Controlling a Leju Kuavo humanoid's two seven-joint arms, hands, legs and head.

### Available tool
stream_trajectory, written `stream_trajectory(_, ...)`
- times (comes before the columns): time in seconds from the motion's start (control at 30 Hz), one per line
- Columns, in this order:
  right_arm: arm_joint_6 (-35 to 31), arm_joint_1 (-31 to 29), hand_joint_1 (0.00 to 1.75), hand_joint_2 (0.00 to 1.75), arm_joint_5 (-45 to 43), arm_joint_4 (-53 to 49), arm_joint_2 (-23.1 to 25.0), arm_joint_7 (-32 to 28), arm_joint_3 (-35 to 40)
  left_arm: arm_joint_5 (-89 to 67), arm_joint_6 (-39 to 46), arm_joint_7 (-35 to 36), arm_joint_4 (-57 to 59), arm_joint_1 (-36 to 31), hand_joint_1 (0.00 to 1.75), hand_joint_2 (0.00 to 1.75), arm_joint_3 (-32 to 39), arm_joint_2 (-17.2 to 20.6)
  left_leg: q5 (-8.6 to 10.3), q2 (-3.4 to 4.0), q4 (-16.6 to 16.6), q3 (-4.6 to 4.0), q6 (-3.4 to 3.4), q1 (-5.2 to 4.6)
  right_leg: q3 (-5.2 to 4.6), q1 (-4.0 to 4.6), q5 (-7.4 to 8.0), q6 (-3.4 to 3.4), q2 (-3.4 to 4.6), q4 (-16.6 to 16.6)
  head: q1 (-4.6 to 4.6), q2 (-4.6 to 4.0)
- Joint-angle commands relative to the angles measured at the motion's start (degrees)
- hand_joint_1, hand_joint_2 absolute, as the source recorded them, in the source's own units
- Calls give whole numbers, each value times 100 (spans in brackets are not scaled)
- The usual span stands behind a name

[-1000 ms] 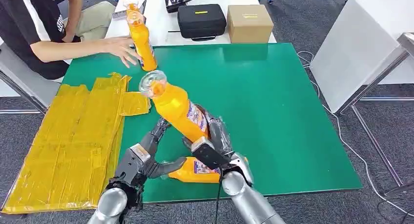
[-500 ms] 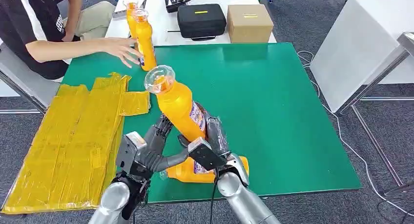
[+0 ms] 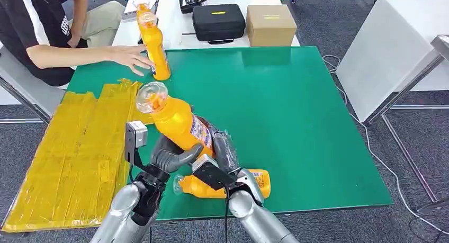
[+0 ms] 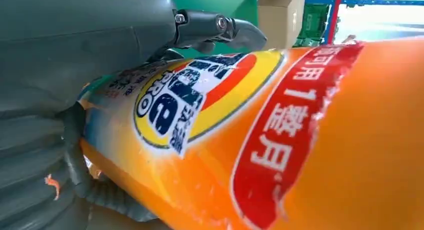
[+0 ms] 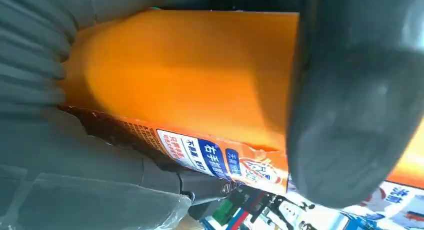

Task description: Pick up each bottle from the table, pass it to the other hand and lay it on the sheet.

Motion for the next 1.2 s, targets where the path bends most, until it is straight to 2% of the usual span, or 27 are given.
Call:
stream_trajectory(0.03,-30,-356,175,175,71,553,-97,139,385,123,71,-39,516,-419,0,175,-345,46,-3,-1,-3,13,-14,3,14,2,-3,-4,-3,-5,-2,0)
stream_trajectory(0.4,-65,-716,175,175,339,1311,55,348,503,-160,213,-120,584,-613,0,175,-170,-101,-9,4,-1,23,-21,8,27,6,-6,-5,1,-8,-2,0)
stream_trajectory(0.53,-401,-853,175,175,869,1726,79,710,525,-366,242,-162,481,-582,0,175,-129,-94,-7,-1,0,19,-20,8,23,6,-6,-5,-5,-7,-2,0)
stream_trajectory(0.7,-356,-822,175,175,985,1771,45,866,396,-470,246,-177,328,-527,0,175,-101,-50,-4,-10,-2,12,-13,7,17,6,-6,-3,-13,-9,0,0)
stream_trajectory(0.87,-299,-543,175,175,1299,1578,-33,1078,248,-587,246,-219,176,-368,0,175,-28,-10,-3,-9,-5,12,-12,6,16,4,-6,-3,-13,-11,0,0)
stream_trajectory(1.2,-268,-430,175,175,1374,1583,-67,1133,227,-591,245,-223,132,-295,0,175,-3,39,-5,-14,-2,11,-16,10,16,8,-8,-4,-19,-12,0,0)
